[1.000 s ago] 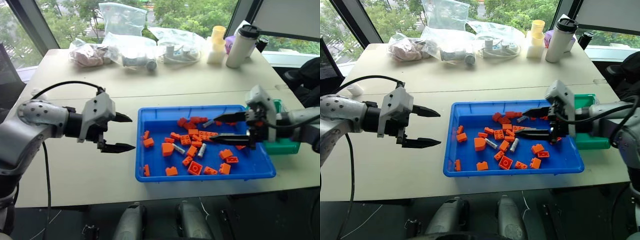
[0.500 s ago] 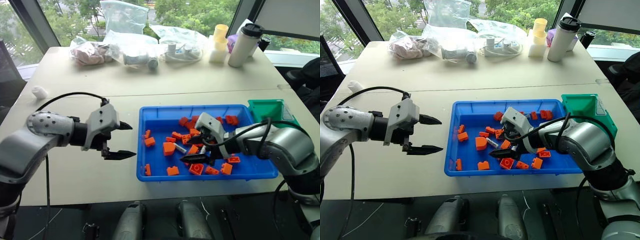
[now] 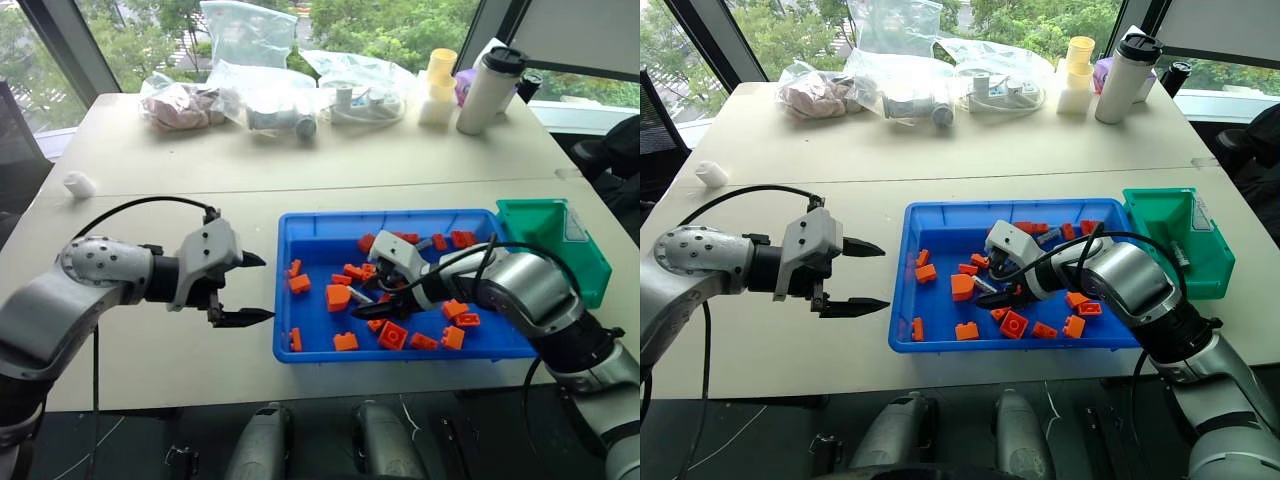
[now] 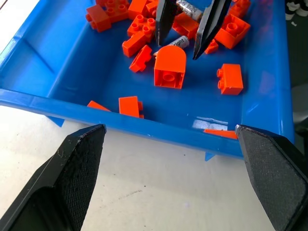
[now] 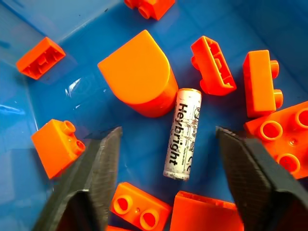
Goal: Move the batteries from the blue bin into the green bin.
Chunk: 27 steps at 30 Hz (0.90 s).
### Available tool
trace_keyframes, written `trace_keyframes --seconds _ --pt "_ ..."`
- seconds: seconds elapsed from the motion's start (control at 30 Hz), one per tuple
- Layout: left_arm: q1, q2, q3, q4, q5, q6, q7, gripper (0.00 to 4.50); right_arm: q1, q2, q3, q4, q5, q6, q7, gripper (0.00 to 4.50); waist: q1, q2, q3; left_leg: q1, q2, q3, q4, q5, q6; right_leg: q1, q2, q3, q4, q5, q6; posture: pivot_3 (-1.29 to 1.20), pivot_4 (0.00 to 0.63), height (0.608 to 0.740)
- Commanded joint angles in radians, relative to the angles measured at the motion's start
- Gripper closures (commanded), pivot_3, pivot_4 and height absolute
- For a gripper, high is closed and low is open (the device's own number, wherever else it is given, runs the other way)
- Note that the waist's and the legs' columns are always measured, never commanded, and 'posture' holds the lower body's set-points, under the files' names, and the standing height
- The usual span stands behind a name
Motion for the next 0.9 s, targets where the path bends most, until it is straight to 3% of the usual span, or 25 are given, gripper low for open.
trace_keyframes --seconds 0.03,0.1,0.23,0.37,0.5,0.6,0.73,0.9 --pt "-0.017 0.002 0.021 -0.021 0.006 -0.009 0.004 0.00 -0.010 -0.001 0.023 -0.005 -0.048 -0.035 0.017 3.57 0.000 0.000 0.000 0.000 0.000 0.000 0.000 0.000 0.000 0.000 0.000 0.000 0.000 0.000 0.000 0.00 0.150 0.740" --pt "-0.016 0.002 0.019 -0.019 0.009 -0.012 0.004 0.00 -0.009 0.000 0.025 -0.007 -0.064 -0.044 0.024 4.48 0.000 0.000 0.000 0.000 0.000 0.000 0.000 0.000 0.000 0.000 0.000 0.000 0.000 0.000 0.000 0.00 0.150 0.740" --pt "-0.024 -0.001 0.011 -0.007 0.015 -0.019 -0.001 0.00 -0.014 -0.035 -0.029 -0.038 -0.070 -0.050 0.043 4.49 0.001 0.000 0.000 0.000 0.000 0.000 0.000 0.000 0.000 0.000 0.000 0.000 0.000 0.000 0.000 0.00 0.150 0.740" --pt "-0.034 -0.025 0.014 0.004 0.005 -0.022 0.000 0.00 -0.023 -0.079 -0.235 -0.055 0.003 0.030 0.027 4.49 0.003 0.000 0.000 0.000 0.000 0.000 0.000 0.000 0.000 0.000 0.000 0.000 0.000 0.000 0.000 0.00 0.150 0.740" --pt "-0.118 -0.156 0.000 0.068 -0.016 -0.032 0.044 0.00 -0.060 -0.122 -0.499 0.000 0.044 0.122 -0.043 4.49 0.007 0.000 0.000 0.000 -0.001 0.000 0.000 0.000 0.000 0.000 -0.001 0.000 0.000 0.000 0.000 0.00 0.150 0.740" --pt "-0.198 -0.260 -0.029 0.138 0.004 -0.050 0.065 0.00 -0.042 -0.204 -0.619 0.074 -0.004 0.111 -0.093 4.49 0.012 -0.001 0.000 0.000 -0.001 0.000 0.000 0.000 0.000 0.001 -0.001 0.000 0.001 0.000 0.000 0.00 0.150 0.740" --pt "-0.271 -0.353 -0.075 0.199 0.023 -0.070 0.067 0.00 0.075 -0.313 -0.723 0.145 -0.064 0.059 -0.124 4.49 0.021 -0.001 -0.001 0.000 -0.001 0.000 0.000 0.000 0.000 0.001 0.000 0.000 0.000 0.000 0.000 0.00 0.150 0.740" --pt "-0.345 -0.436 -0.141 0.283 0.083 -0.128 0.054 0.00 0.190 -0.348 -0.786 0.208 -0.114 -0.005 -0.161 4.49 0.014 0.000 -0.001 0.001 -0.001 0.003 0.000 0.000 0.000 0.000 0.000 0.002 0.002 0.000 0.000 0.00 0.150 0.740"
